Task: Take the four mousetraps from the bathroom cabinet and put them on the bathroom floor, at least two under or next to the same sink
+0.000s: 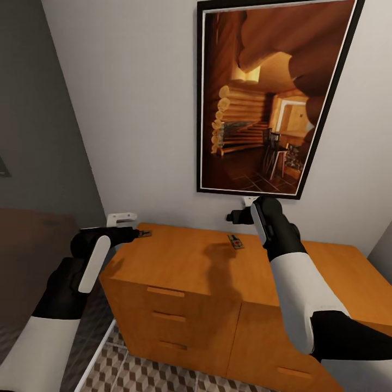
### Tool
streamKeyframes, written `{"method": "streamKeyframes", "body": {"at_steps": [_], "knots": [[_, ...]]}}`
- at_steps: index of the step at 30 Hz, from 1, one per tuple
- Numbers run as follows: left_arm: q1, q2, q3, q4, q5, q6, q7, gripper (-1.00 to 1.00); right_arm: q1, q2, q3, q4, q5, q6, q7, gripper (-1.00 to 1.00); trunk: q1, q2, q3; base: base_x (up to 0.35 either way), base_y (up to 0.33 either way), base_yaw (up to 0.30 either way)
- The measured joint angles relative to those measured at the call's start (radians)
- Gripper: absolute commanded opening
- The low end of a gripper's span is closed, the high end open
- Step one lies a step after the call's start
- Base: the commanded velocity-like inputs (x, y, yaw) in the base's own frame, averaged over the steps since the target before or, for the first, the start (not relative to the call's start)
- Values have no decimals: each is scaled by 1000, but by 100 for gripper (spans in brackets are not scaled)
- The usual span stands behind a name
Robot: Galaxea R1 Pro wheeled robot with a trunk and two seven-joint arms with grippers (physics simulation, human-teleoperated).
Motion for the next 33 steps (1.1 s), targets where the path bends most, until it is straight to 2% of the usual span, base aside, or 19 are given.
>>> {"method": "streamKeyframes", "body": {"at_steps": [15, 33], "knots": [[0, -7, 0, 0, 2, 0, 0, 100, 0, -6, -18, 1, -1, 0, 0, 100, 0, 0, 0, 0, -128, 0], [0, -9, 0, 0, 1, 0, 3, 100, 0, -3, -18, 1, -1, 0, 0, 100, 0, 0, 0, 0, -22, 0]]}}
